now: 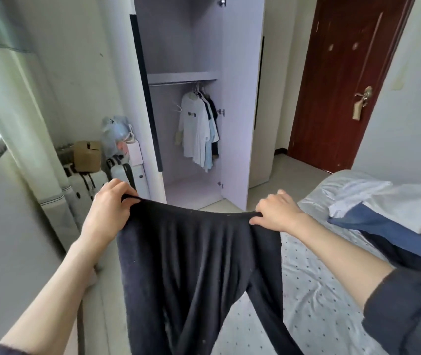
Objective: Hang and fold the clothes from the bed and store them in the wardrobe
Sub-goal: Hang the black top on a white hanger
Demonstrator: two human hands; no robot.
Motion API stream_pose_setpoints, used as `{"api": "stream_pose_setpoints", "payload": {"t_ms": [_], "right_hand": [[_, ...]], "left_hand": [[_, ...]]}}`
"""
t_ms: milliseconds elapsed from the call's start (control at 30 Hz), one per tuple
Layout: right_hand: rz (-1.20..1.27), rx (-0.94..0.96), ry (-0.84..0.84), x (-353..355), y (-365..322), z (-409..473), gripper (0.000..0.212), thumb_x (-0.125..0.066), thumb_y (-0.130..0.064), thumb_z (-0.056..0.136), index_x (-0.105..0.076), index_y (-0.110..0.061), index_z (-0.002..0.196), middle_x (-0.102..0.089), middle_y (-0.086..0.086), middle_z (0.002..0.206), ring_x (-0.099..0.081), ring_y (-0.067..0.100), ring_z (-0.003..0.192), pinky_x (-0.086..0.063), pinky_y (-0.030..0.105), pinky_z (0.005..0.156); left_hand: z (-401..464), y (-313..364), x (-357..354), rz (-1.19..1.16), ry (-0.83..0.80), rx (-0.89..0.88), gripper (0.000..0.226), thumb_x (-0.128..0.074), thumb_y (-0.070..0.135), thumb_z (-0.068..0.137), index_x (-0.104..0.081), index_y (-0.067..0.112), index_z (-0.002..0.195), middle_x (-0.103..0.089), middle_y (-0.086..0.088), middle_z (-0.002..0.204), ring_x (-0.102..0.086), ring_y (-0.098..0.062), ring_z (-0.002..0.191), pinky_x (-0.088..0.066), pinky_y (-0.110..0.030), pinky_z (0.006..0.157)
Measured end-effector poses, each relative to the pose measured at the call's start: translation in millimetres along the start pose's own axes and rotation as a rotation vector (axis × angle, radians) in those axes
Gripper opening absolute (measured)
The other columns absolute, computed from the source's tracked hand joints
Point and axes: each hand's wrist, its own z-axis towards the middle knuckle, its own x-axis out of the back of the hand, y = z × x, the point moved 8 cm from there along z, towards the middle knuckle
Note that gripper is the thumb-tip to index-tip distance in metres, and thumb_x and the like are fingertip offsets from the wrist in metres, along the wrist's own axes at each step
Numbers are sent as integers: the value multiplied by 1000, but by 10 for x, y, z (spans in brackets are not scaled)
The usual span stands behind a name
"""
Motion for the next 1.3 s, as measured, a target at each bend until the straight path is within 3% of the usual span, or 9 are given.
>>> {"api": "stream_pose_setpoints", "payload": {"t_ms": [167, 333, 500, 600, 700, 867, 1000, 1100, 1300], "right_hand": [[163, -7, 234, 396, -122, 1009, 59, -20, -61, 94, -59, -21, 78, -65, 6, 75, -61, 26, 86, -30, 35, 91], [5, -19, 203, 433, -145, 2068, 35, -31, -36, 101, -52, -19, 123, -66, 10, 105, -58, 26, 102, -29, 37, 95], [-59, -108, 35, 266, -100, 3291, 11, -52, -21, 92, -56, -17, 82, -59, -2, 82, -56, 22, 84, -28, 34, 81], [-52, -162, 48, 221, -31, 3710, 5, -54, -17, 90, -58, -18, 92, -64, 0, 97, -60, 21, 93, -32, 30, 77], [183, -300, 140, 214, 170, 4101, 13, -45, -12, 91, -58, -12, 89, -66, 6, 99, -58, 26, 84, -34, 26, 65], [866, -496, 253, 119, 572, 4776, 30, -44, -19, 92, -54, -8, 65, -63, 3, 58, -62, 19, 55, -39, 21, 53], [821, -465, 447, 236, 536, 5191, 36, -45, -18, 91, -32, -13, 58, -39, 3, 54, -37, 20, 52, -25, 27, 49], [698, -476, 525, 263, 565, 5535, 35, -45, -22, 92, -36, -13, 60, -45, 6, 59, -41, 26, 58, -27, 30, 50], [544, -664, 478, 39, 909, 6149, 15, -36, -11, 95, -49, -3, 95, -53, 12, 78, -48, 30, 73, -34, 34, 57]], "left_hand": [[604, -666, -137, 116, -8, 16, 4, -65, 3, 83, -68, 5, 85, -60, -7, 85, -54, -31, 90, -39, -36, 80], [1246, -1023, -359, 173, -9, -39, 5, -65, 9, 86, -67, 6, 89, -58, -2, 86, -51, -27, 93, -41, -35, 78], [2075, -1319, -789, 255, -95, -73, 12, -64, 15, 88, -70, 8, 95, -62, -3, 91, -51, -25, 95, -44, -35, 81], [2413, -1438, -1064, 286, -140, -100, 16, -58, 18, 92, -69, 11, 100, -64, -1, 95, -51, -21, 97, -44, -32, 83], [2658, -1582, -1395, 272, -194, -124, 21, -52, 24, 95, -65, 14, 109, -65, -1, 99, -54, -19, 97, -48, -35, 84], [3050, -1944, -1950, 291, -198, -81, 39, -43, 39, 97, -52, 25, 133, -64, -5, 90, -63, -24, 90, -51, -34, 74], [3535, -2216, -2489, 385, -286, -35, 34, -42, 47, 96, -63, 28, 114, -66, 0, 92, -63, -20, 89, -51, -30, 74], [3993, -2364, -2906, 422, -335, -60, 31, -41, 46, 97, -63, 27, 106, -68, 2, 89, -65, -21, 88, -52, -30, 72], [4942, -2670, -3538, -22, -387, 59, 23, -52, 31, 91, -52, 20, 71, -52, 5, 56, -51, -17, 57, -41, -28, 51]]}}
